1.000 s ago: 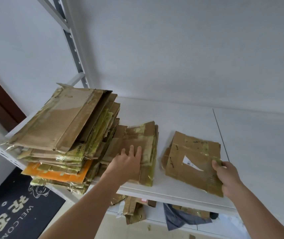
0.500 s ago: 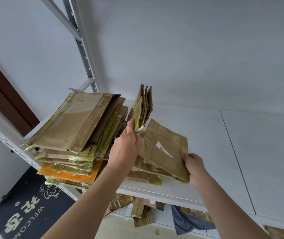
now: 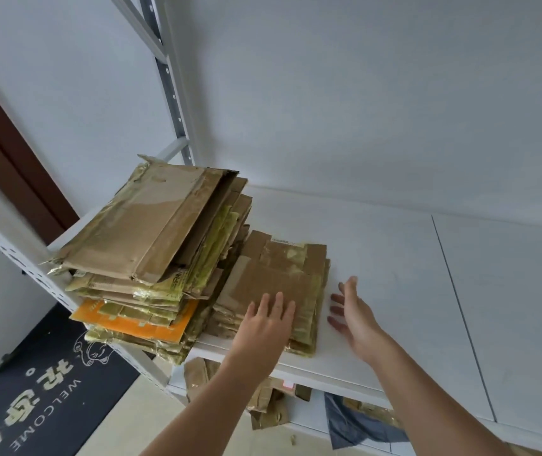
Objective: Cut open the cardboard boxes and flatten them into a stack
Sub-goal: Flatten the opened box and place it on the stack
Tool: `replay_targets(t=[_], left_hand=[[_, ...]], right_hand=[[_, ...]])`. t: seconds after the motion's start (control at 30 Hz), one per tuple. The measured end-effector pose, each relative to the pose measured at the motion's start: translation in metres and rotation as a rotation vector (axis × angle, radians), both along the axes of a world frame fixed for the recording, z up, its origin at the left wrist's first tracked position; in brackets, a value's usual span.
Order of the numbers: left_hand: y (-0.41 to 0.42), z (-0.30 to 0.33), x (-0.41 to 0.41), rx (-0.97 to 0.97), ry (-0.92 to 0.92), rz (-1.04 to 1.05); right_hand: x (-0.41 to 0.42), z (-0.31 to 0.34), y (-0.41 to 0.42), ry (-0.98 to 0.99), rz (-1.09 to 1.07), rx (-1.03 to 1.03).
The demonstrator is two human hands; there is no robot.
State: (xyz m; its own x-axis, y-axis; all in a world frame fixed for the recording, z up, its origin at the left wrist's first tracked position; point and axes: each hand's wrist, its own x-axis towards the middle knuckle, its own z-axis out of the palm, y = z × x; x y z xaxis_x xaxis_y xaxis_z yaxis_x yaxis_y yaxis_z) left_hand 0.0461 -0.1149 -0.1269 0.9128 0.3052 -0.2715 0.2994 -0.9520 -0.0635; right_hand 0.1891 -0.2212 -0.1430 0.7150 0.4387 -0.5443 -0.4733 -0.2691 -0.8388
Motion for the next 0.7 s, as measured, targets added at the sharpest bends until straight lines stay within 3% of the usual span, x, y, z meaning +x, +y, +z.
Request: replay_targets(t=[0.13, 0.23, 0.33, 0.47, 0.57, 0.7], left_hand=[[0.004, -0.006, -0.006, -0.146, -0.255, 0.018], [0.016, -0.003, -0.005, -0.204, -0.440, 0.156], [0.030, -0.014, -0.006, -0.183, -0.312, 0.348], [0.046, -0.026, -0.010, -0.271, -0.202, 0.313], [0.054, -0.027, -0.012, -0.297, -0.172, 0.281], [0.055, -0.031, -0.014, -0.282, -0.176, 0.278]], right_hand=[[-0.011, -0.016, 0.011, -0.133, 0.350, -0.040], [-0.021, -0.017, 0.022, -0.261, 0.407, -0.054], [-0.022, -0.010, 0.028, -0.432, 0.452, -0.193], [-0.012, -0.006, 0.043, -0.850, 0.616, -0.386], [-0.013, -0.022, 0.045, -0.919, 0.775, -0.585], [-0.021, -0.027, 0.048, -0.993, 0.773, -0.728]])
